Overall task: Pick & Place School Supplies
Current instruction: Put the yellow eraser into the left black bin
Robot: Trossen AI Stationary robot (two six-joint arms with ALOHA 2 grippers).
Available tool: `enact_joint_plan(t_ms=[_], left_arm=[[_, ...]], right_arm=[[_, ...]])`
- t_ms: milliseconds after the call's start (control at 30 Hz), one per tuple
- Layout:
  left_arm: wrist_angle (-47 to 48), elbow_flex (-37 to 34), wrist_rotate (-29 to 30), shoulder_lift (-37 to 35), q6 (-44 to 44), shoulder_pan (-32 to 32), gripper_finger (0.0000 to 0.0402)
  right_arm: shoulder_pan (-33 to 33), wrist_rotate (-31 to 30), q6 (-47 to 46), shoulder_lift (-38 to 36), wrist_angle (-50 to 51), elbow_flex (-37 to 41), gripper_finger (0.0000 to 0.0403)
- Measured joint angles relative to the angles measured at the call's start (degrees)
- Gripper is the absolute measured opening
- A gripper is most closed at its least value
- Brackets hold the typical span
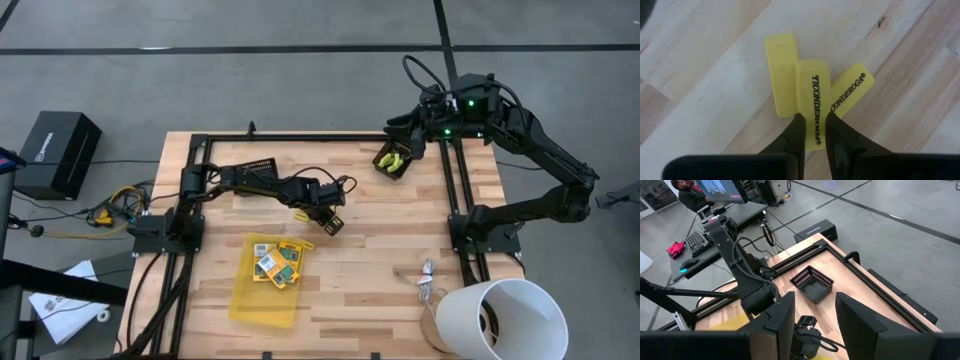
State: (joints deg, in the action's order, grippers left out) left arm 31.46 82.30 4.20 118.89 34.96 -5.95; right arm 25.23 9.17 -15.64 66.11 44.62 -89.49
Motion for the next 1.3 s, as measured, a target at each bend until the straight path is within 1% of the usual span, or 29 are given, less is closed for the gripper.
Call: enact_joint_plan(t_ms=[233,300,433,533,667,733,800,933,1033,1133,1200,1300], left_arm=[[-0.6,0.0,-0.1,-1.2,0.0,-0.1,0.0036],[-1.7,0.0,-0.1,-2.1,0.0,-0.4,0.0029],[-1.3,0.0,0.2,-4.4,0.0,-0.9,0.0001],[-2.1,0.0,0.5,-6.2,-0.2,-1.7,0.0003],[-2.0,0.0,0.5,-6.5,-1.9,-2.6,0.0013],[-2.1,0.0,0.4,-6.5,-2.9,-2.8,0.0025],[-2.1,0.0,0.3,-6.5,-3.0,-2.7,0.0046],[-2.2,0.0,0.4,-6.5,-3.0,-2.2,0.0109],[-2.1,0.0,2.9,-6.5,-3.0,-1.4,0.016],[-2.0,0.0,5.9,-6.5,-3.0,-1.1,0.0202],[-1.9,0.0,6.0,-6.5,-3.0,-1.1,0.0221],[-1.7,0.0,5.2,-6.0,-3.0,-1.2,0.0232]], right_arm=[[0.0,0.0,0.1,0.0,0.0,0.0,0.0134],[0.0,0.0,0.4,0.0,0.0,0.0,0.0133],[0.0,0.0,0.6,0.0,0.0,0.0,0.0133],[0.0,0.0,0.6,0.0,0.0,0.0,0.0134],[0.0,0.0,0.7,0.0,0.0,0.0,0.0133],[0.0,0.0,0.8,0.0,0.0,0.0,0.0133],[0.0,0.0,1.0,0.0,0.0,0.0,0.0135],[0.0,0.0,1.1,0.0,0.0,0.0,0.0138],[0.0,0.0,1.1,0.0,0.0,0.0,0.0139],[0.0,0.0,1.1,0.0,0.0,0.0,0.0136],[0.0,0.0,1.1,0.0,0.0,0.0,0.0135],[0.0,0.0,1.1,0.0,0.0,0.0,0.0134]])
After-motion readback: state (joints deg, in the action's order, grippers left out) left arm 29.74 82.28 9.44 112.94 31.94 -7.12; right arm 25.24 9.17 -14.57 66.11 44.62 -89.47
